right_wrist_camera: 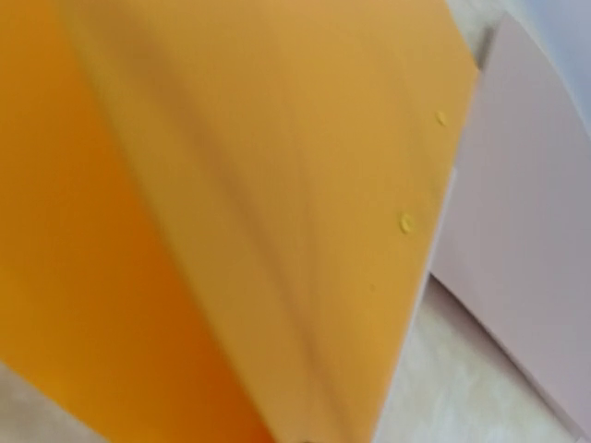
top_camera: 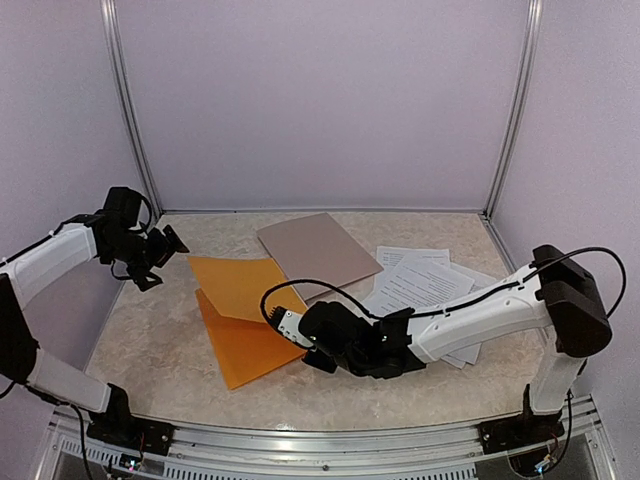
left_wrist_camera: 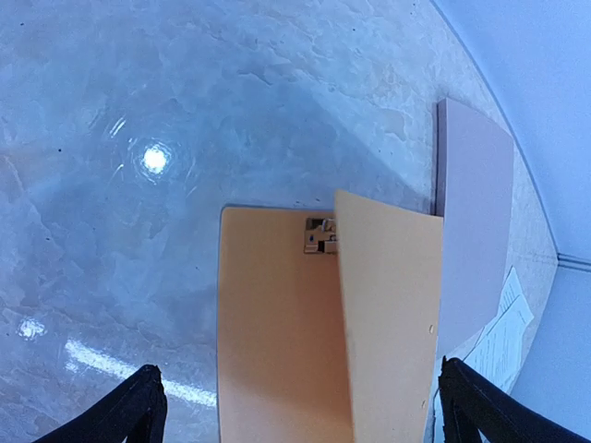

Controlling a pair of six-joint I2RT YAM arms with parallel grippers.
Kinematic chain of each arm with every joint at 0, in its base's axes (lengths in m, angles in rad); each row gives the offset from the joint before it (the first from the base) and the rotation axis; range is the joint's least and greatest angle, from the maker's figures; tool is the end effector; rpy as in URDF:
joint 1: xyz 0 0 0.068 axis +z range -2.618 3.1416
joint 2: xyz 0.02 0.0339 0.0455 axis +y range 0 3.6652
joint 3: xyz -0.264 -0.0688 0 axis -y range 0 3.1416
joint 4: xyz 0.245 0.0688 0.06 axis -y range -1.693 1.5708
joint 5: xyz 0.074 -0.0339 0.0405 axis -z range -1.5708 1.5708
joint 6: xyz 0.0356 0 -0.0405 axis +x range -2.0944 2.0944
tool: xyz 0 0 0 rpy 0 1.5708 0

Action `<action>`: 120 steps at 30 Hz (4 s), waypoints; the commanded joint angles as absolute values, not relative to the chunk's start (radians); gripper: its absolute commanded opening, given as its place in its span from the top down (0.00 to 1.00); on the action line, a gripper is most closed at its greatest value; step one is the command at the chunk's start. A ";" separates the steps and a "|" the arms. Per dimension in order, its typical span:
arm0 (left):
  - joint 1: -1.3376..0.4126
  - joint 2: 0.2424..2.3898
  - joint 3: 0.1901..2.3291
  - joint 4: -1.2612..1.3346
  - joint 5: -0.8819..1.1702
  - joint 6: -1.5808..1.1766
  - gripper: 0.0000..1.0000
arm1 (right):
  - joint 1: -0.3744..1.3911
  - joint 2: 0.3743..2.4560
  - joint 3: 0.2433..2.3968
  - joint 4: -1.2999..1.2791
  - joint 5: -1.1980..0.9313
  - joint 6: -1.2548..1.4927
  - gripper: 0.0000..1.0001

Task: Put the files into the folder
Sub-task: Open the folder at the center of the board.

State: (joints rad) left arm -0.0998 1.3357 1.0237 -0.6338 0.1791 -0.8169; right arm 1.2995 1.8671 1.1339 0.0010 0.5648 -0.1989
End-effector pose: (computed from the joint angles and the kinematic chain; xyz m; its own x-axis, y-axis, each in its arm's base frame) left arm 0.2719 -0.0336 0.2637 -0.6994 -0.6509 -0.2952 -0.4502 0.7220 -0.5254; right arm 0.1247 0.3771 0.1770 -0.0359 -0.7519 -0.6583 -0.7286 0.4706 -0.4977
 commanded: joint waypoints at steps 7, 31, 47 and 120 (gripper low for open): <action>-0.040 1.323 0.993 -0.660 0.248 -0.780 0.01 | 1.229 1.613 0.957 0.099 0.494 0.414 1.00; -0.346 1.706 1.135 -0.568 0.222 -0.725 0.01 | 1.009 1.388 0.348 0.485 0.277 1.270 1.00; -0.457 1.819 1.236 -0.668 0.179 -0.602 0.08 | 0.963 1.374 0.287 0.569 0.157 1.266 0.70; -0.617 2.014 1.618 -0.522 0.464 -0.723 0.16 | 0.846 1.061 0.524 0.039 0.039 0.397 0.22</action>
State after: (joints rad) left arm -0.6075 1.9965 1.6073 -0.5064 0.4549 -0.7177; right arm 0.8417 0.9810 0.4702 0.0475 -0.0425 0.4603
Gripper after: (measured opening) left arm 0.840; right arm 0.787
